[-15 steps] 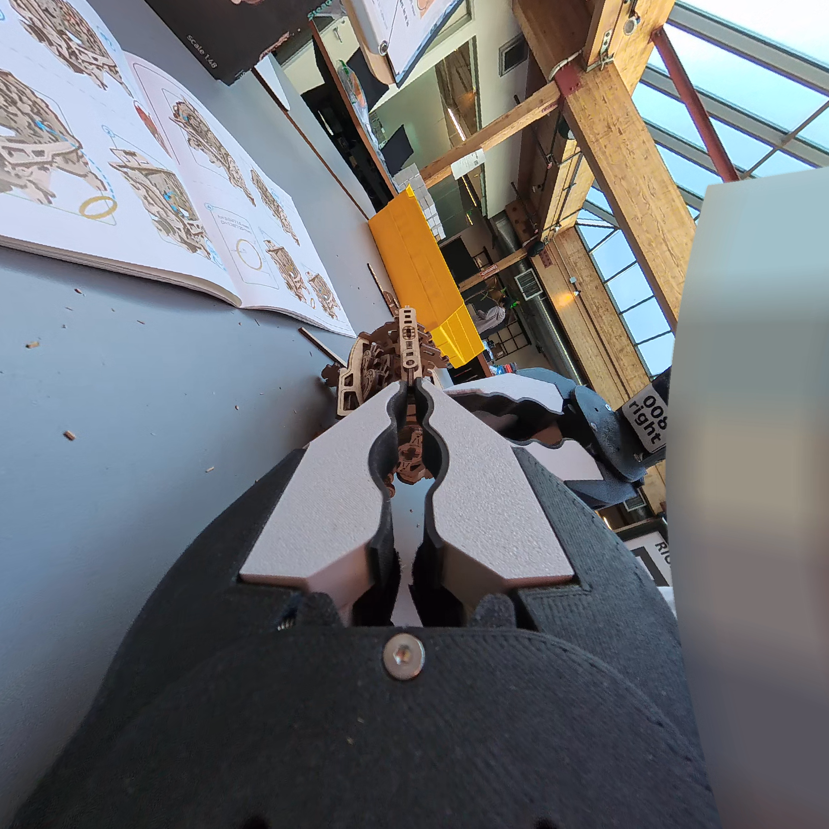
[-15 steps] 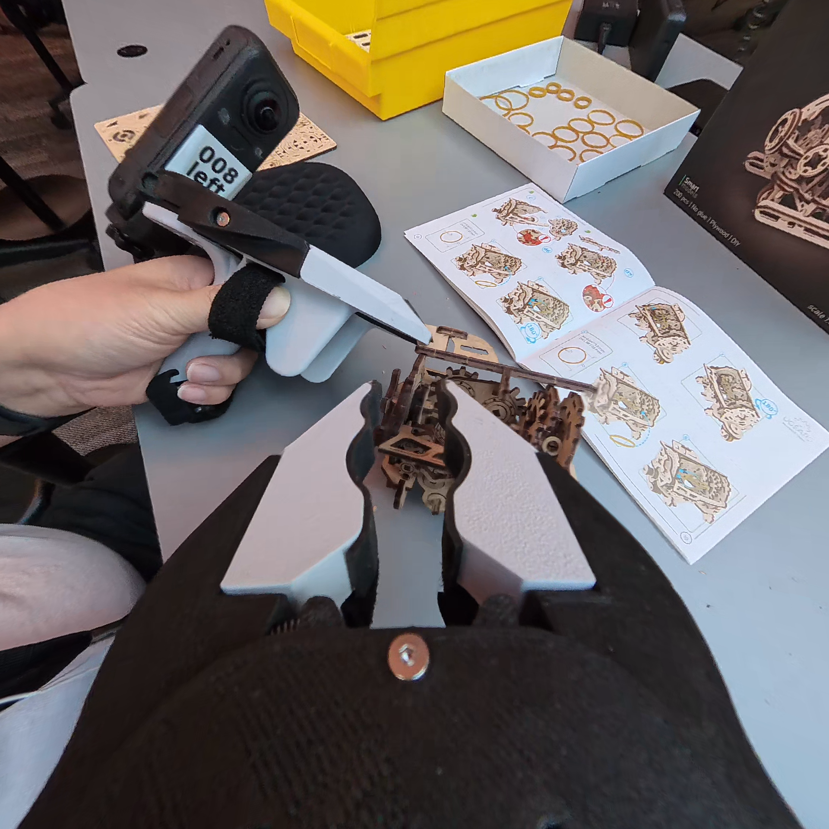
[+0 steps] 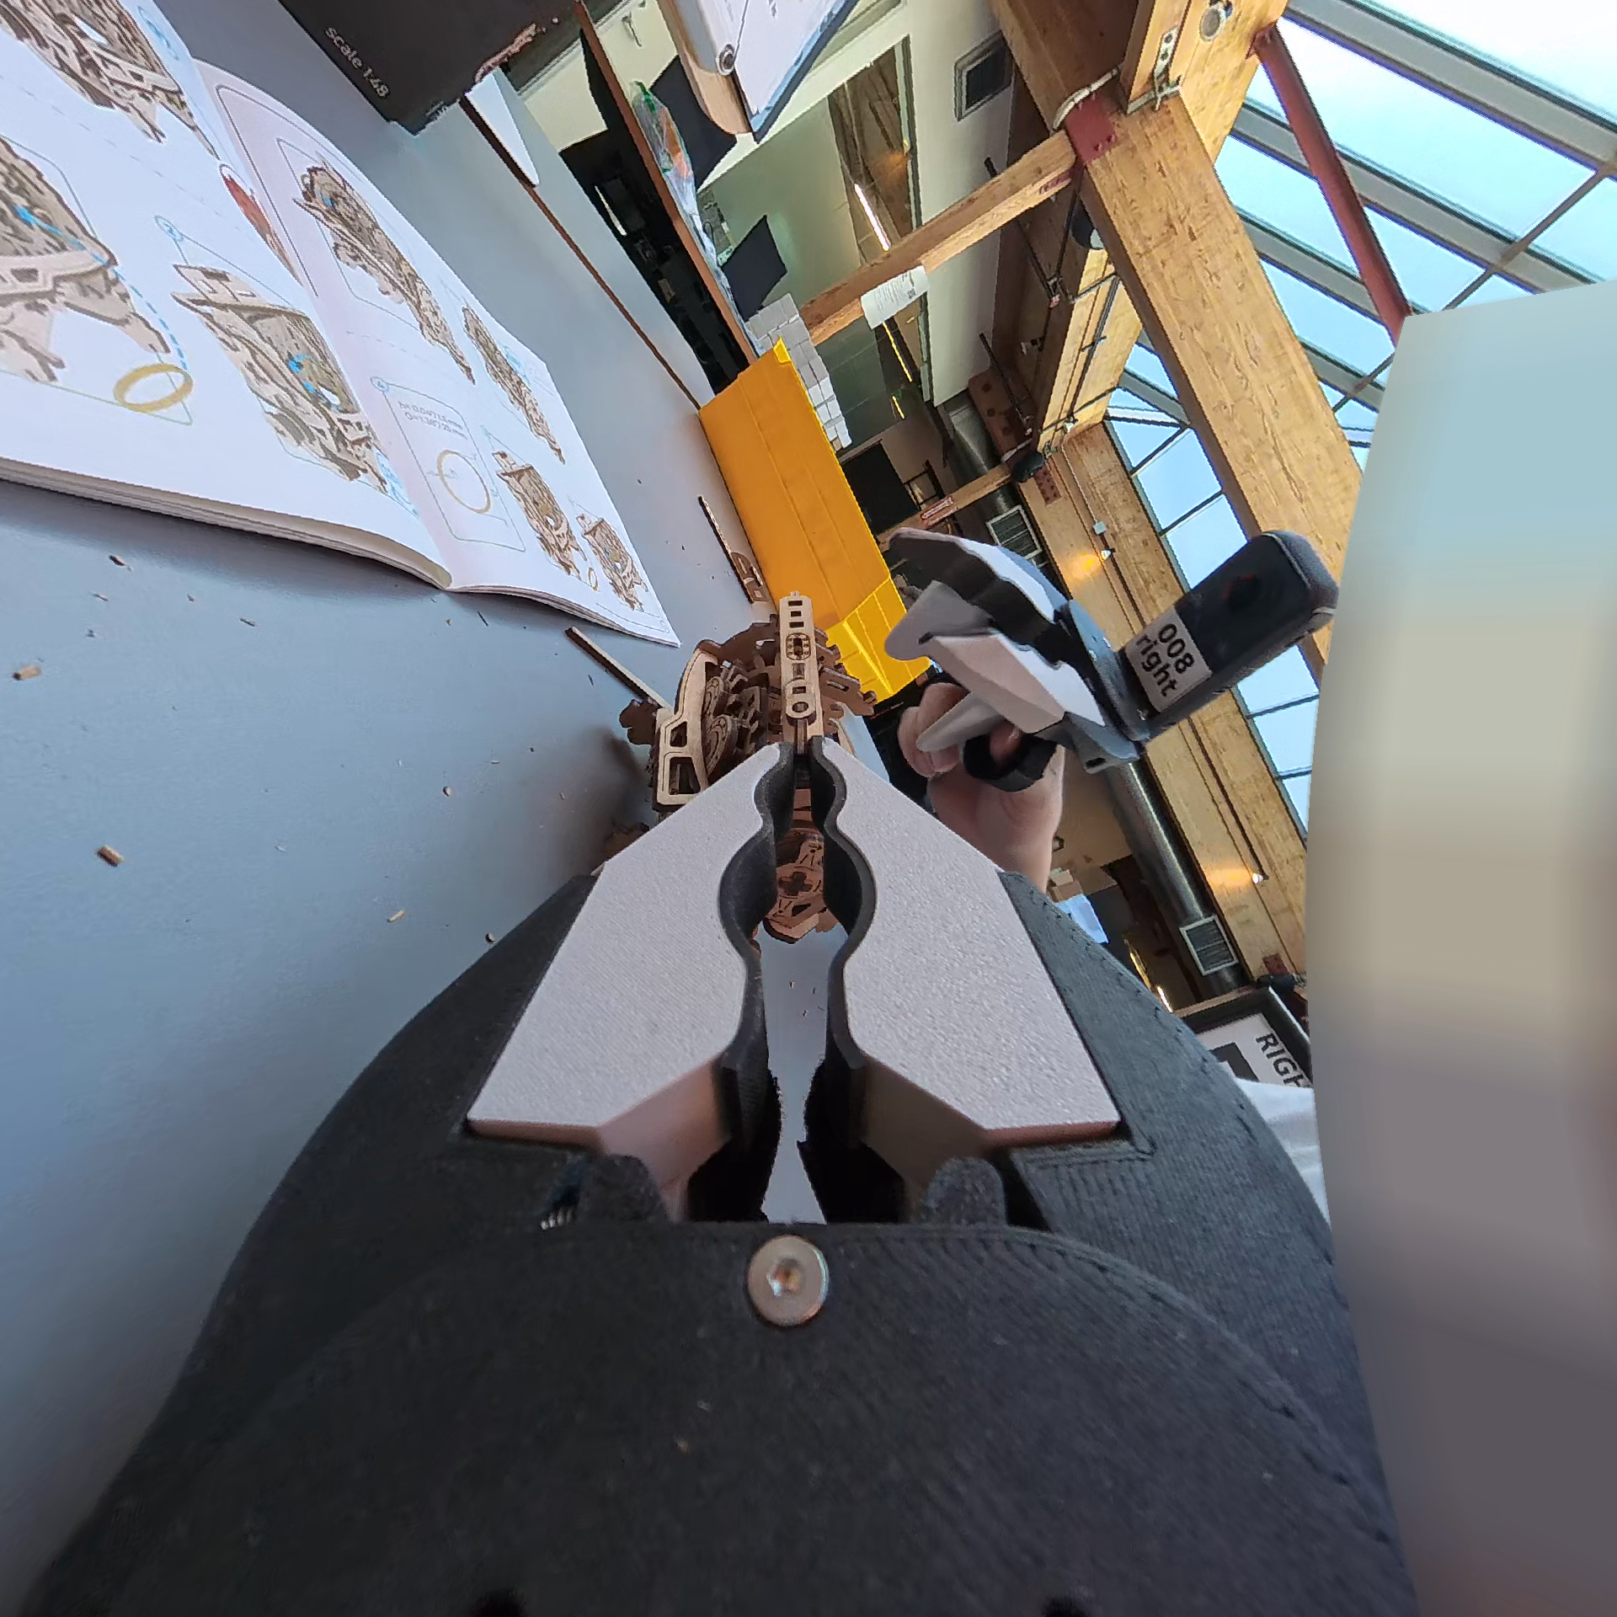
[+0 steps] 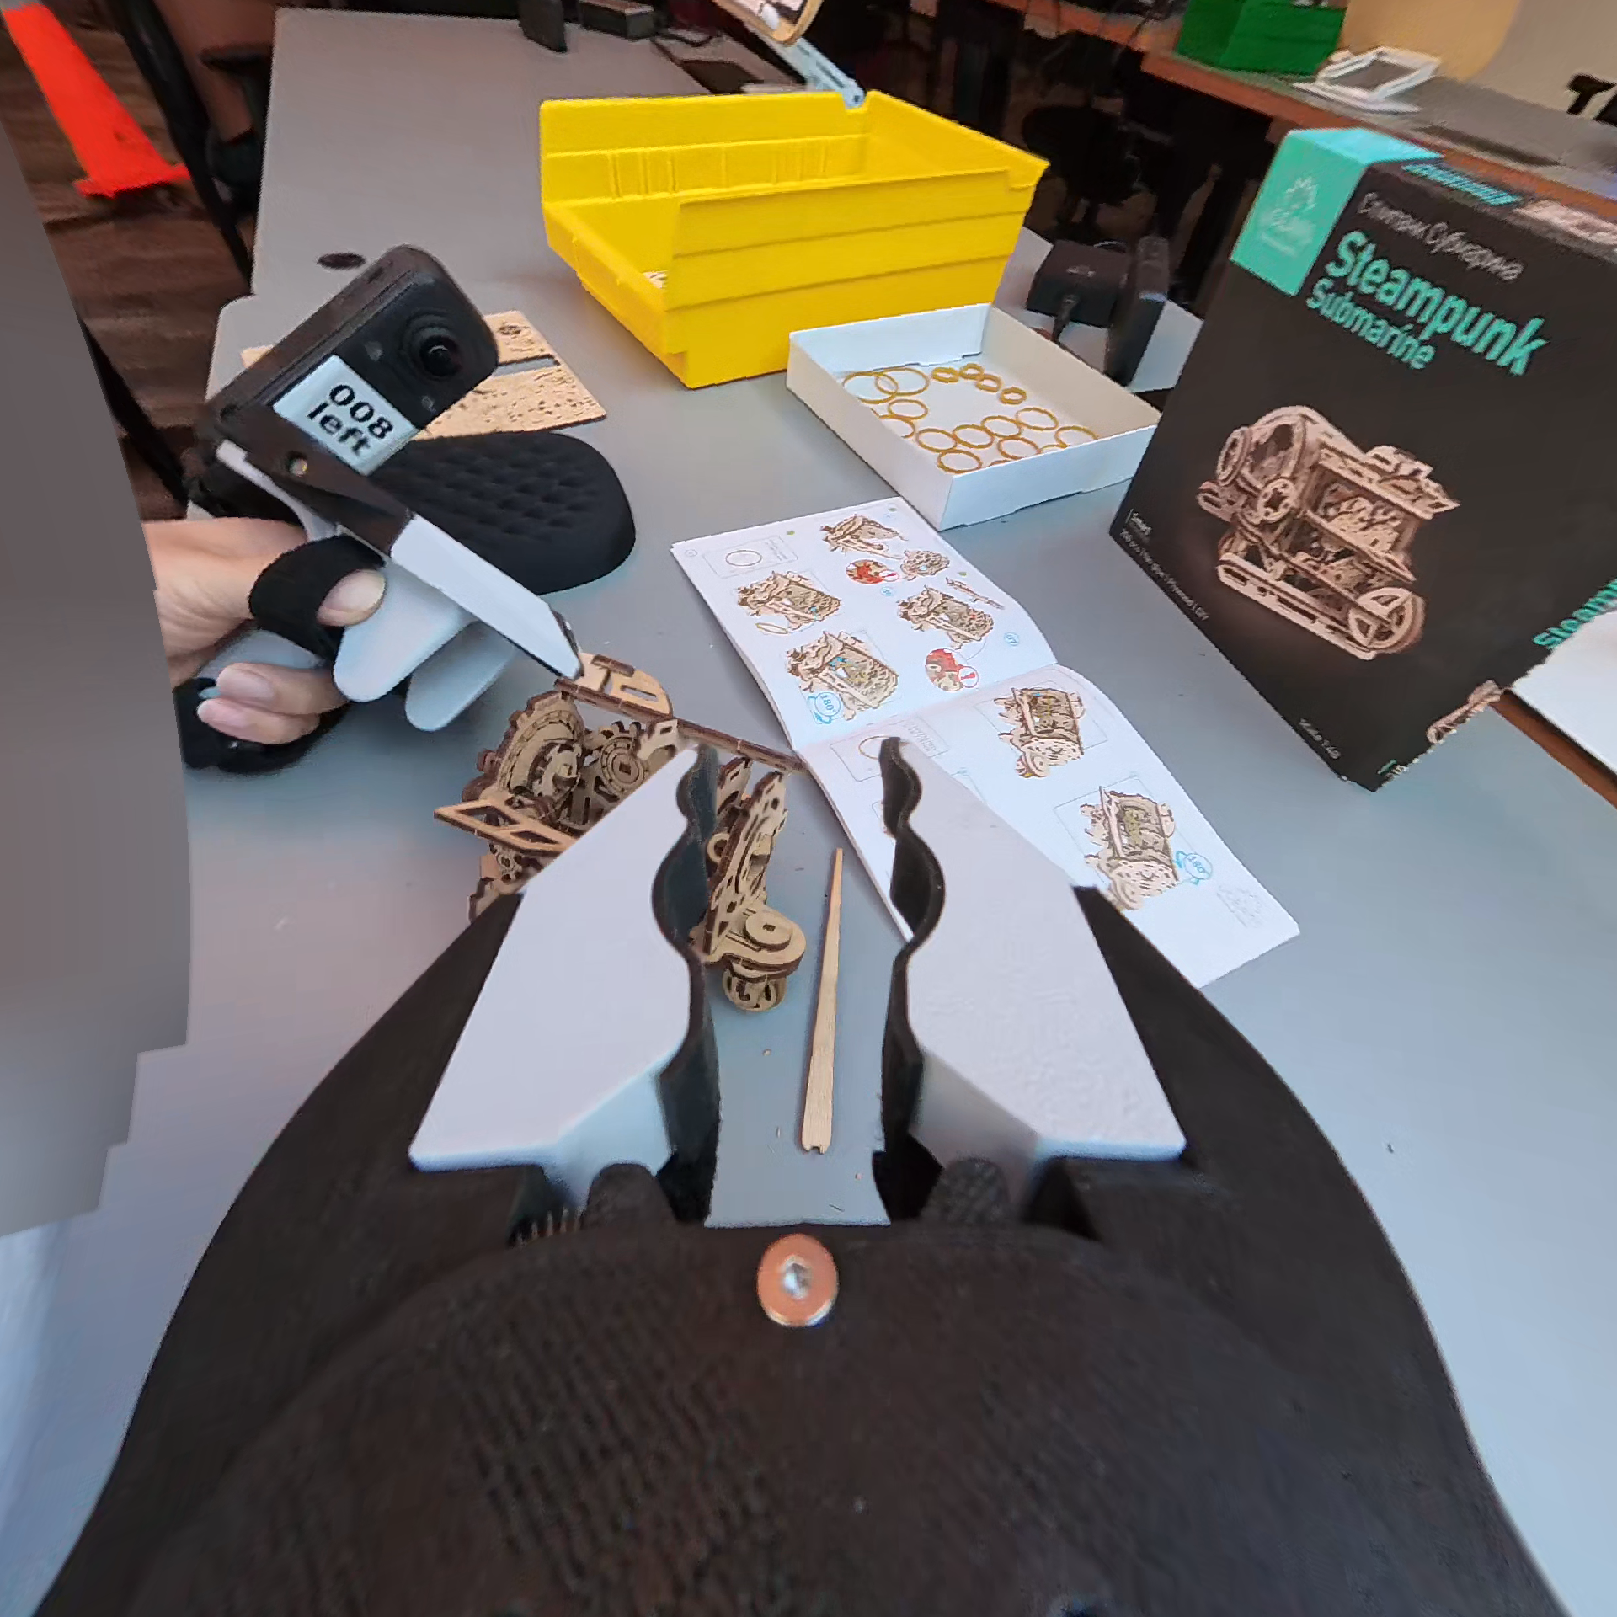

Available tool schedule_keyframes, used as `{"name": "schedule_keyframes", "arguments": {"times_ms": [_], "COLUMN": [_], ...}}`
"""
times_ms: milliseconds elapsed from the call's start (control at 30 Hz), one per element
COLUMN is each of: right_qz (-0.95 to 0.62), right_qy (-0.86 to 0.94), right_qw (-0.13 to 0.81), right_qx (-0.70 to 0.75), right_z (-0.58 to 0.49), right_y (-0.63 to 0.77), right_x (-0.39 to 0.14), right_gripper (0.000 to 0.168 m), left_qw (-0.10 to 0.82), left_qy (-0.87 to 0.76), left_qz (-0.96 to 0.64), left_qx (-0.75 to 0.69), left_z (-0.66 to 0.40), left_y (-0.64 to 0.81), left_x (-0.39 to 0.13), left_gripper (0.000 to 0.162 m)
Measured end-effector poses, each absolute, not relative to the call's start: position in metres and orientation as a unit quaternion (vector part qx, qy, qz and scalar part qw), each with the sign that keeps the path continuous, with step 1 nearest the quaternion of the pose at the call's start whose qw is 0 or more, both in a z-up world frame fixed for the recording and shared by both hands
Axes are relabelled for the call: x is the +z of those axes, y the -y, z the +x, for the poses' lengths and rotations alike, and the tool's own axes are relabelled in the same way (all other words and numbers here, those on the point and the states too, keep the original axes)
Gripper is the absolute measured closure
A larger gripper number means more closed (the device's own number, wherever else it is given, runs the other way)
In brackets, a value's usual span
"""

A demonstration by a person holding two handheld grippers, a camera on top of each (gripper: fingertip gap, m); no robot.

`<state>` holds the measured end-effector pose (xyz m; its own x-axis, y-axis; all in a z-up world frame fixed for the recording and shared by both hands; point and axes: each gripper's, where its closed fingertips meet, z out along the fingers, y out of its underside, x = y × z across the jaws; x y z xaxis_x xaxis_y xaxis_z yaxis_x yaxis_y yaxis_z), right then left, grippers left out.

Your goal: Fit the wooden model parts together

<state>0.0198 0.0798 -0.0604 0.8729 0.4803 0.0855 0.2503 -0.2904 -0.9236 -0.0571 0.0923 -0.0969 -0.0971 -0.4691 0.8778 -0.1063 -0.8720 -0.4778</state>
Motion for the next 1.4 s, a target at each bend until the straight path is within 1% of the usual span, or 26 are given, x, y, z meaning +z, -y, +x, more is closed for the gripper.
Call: {"name": "schedule_keyframes", "arguments": {"times_ms": [100,233,433,600,900,1400], "right_qz": [-0.794,-0.790,-0.767,-0.746,-0.736,-0.740], "right_qy": [0.272,0.293,0.269,0.265,0.326,0.354], "right_qw": [0.532,0.525,0.543,0.559,0.556,0.544], "right_qx": [0.111,0.123,0.210,0.247,0.208,0.175], "right_z": [0.016,0.018,0.016,0.015,0.006,0.005], "right_y": [-0.079,-0.080,-0.082,-0.078,-0.067,-0.066], "right_x": [-0.075,-0.085,-0.075,-0.069,-0.084,-0.096], "right_gripper": [0.126,0.125,0.123,0.118,0.105,0.104], "left_qw": [0.127,0.125,0.123,0.124,0.125,0.126], "left_qy": [-0.220,-0.221,-0.220,-0.220,-0.222,-0.220], "left_qz": [-0.659,-0.657,-0.657,-0.657,-0.658,-0.656], "left_qx": [-0.708,-0.710,-0.711,-0.710,-0.709,-0.711], "left_z": [-0.057,-0.057,-0.057,-0.057,-0.057,-0.058], "left_y": [-0.092,-0.092,-0.092,-0.092,-0.093,-0.093], "left_x": [-0.097,-0.097,-0.097,-0.097,-0.097,-0.096], "left_gripper": [0.162,0.162,0.162,0.162,0.162,0.162]}}
